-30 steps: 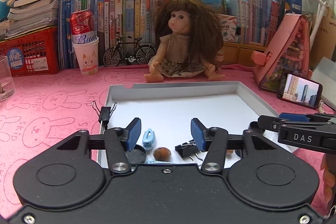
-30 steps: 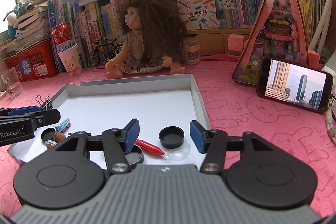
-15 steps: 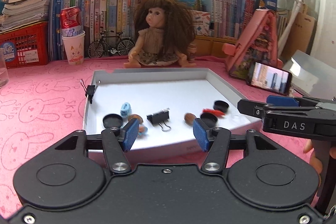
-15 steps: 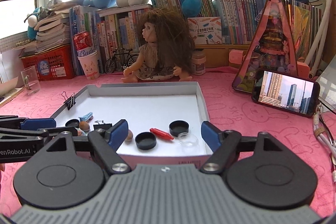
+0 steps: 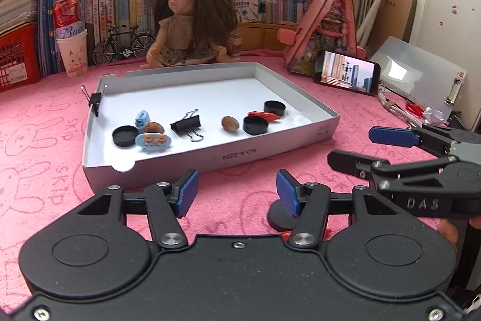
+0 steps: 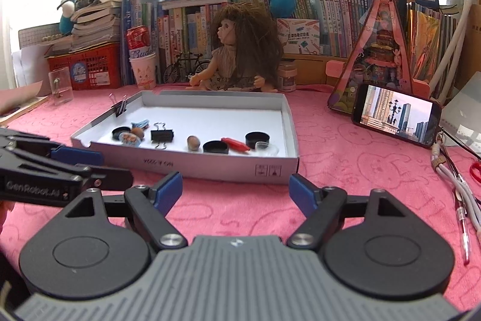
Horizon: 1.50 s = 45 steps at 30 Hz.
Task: Organize rigid objects
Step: 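Pull back and close the left gripper on a black round disc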
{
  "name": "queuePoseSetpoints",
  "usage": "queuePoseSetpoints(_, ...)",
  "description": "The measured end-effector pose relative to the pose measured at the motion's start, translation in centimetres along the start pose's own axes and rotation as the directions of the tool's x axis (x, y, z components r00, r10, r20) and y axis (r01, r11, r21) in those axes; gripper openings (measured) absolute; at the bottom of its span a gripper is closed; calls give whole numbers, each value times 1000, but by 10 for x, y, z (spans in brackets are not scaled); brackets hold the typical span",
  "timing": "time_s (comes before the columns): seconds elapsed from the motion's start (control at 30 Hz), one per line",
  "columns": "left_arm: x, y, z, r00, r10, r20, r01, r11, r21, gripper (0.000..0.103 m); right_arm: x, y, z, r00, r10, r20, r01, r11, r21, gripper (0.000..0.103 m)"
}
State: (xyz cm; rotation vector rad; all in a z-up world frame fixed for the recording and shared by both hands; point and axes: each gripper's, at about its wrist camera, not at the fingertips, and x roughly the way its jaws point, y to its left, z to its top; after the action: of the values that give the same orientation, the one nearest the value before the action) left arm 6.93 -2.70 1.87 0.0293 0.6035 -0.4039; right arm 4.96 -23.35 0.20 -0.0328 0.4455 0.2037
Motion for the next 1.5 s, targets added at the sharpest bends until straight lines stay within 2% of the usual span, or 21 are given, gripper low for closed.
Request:
queuePoseSetpoints(0.2,11,-10,-3,998,-52,-41,52,999,1,46,-10,8,-14,1000,13,-9,-13,999,-52,88)
queuePoseSetpoints(0.4,25,-15,-7,994,-72,-83,71,997,-17,35,-14,7,-22,1000,14,-27,-15,999,-40,88)
queuePoseSetpoints(0.47,27,-17,-8,995,-66,-77,65,998,-10,33,-15,6,-25,999,17,-32,-18,999,-35,88)
queuePoseSetpoints(0.63,28,-21,-7,995,-73,-69,73,997,-1,16,-15,6,-28,999,31,-43,-32,999,-33,88)
queuePoseSetpoints(0.7,27,-22,-8,997,-55,-60,56,998,14,14,-15,8,-29,998,38,-45,-39,999,-34,88)
queuePoseSetpoints(0.87,23,-18,-10,998,-24,-50,25,1000,18,13,-16,12,-31,998,48,-46,-50,998,-44,88)
queuePoseSetpoints(1.13,14,-20,-14,998,-53,-46,55,997,44,17,-15,15,-33,996,64,-59,-66,997,-46,88)
queuePoseSetpoints(1.33,18,-26,-15,996,-74,-56,76,996,46,35,-15,21,-36,994,84,-70,-88,994,-64,88)
queuePoseSetpoints(1.4,20,-29,-16,995,-78,-64,82,995,55,34,-15,22,-37,993,92,-73,-97,993,-62,88)
queuePoseSetpoints(1.43,21,-30,-16,995,-71,-69,75,995,60,29,-15,23,-37,992,97,-75,-101,993,-61,88)
queuePoseSetpoints(1.5,21,-30,-17,997,-43,-59,46,997,55,29,-15,25,-38,991,105,-78,-110,992,-62,88)
